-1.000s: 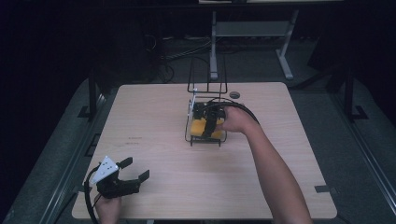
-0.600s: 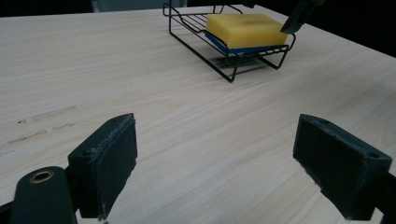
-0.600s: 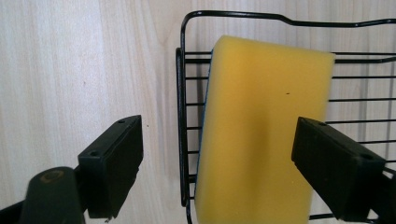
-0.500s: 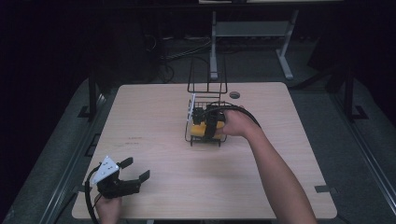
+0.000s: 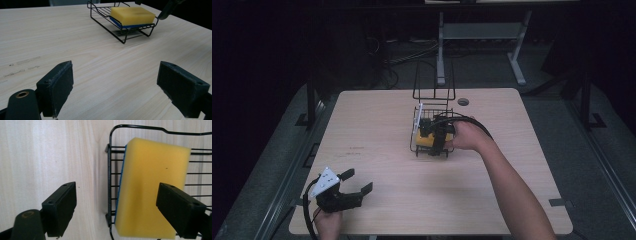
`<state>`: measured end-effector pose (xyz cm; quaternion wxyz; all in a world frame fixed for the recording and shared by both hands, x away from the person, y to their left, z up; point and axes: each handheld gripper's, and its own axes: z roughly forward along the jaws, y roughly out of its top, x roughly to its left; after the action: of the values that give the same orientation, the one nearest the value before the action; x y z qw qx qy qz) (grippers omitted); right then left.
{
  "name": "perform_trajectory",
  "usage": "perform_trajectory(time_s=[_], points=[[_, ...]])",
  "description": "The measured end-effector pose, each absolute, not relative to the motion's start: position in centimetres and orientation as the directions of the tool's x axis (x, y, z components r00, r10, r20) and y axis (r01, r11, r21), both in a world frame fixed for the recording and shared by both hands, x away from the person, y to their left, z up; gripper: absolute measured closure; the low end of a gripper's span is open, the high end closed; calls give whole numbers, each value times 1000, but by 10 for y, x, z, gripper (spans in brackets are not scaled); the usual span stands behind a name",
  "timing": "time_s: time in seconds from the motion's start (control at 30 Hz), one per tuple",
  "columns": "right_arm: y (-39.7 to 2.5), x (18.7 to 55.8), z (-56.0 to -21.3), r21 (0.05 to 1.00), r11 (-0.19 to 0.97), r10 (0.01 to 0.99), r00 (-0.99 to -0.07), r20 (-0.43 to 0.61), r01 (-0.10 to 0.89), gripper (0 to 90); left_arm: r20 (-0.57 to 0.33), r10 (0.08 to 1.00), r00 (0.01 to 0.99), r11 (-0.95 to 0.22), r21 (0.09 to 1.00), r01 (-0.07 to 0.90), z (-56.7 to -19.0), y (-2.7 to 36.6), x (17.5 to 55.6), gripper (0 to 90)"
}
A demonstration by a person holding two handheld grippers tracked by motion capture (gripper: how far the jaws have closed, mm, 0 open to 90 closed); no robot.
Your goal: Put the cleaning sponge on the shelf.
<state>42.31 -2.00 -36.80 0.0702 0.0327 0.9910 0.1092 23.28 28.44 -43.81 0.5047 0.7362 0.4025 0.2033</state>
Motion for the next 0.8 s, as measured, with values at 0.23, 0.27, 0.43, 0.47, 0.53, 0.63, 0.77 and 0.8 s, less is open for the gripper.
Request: perform_trajectory(time_s=[0.23, 0.27, 0.43, 0.47, 0.53, 0.63, 0.77, 0.8], points=[[-24, 409, -369, 232, 972, 64, -988, -141, 30, 165, -109, 798, 593, -164, 907, 388, -438, 284, 233, 130], [-25, 407, -370, 232, 972, 63, -988, -140, 29, 165, -109, 798, 592, -164, 906, 389, -438, 284, 233, 130], [-29, 399, -375, 231, 973, 54, -989, -138, 21, 166, -108, 799, 592, -164, 908, 386, -438, 284, 232, 129], [-30, 398, -376, 235, 972, 57, -989, -138, 23, 165, -106, 799, 593, -167, 907, 386, -438, 284, 232, 130], [-31, 395, -377, 227, 974, 57, -989, -138, 25, 165, -106, 799, 592, -166, 907, 386, -438, 284, 232, 129], [-33, 390, -377, 227, 974, 43, -988, -150, 7, 165, -106, 799, 593, -168, 906, 389, -438, 283, 232, 130], [-38, 383, -378, 239, 971, 55, -988, -143, 20, 167, -103, 799, 593, -172, 905, 389, -438, 283, 232, 129], [-39, 382, -378, 242, 970, 51, -989, -142, 16, 167, -103, 799, 592, -172, 905, 389, -438, 283, 232, 130]])
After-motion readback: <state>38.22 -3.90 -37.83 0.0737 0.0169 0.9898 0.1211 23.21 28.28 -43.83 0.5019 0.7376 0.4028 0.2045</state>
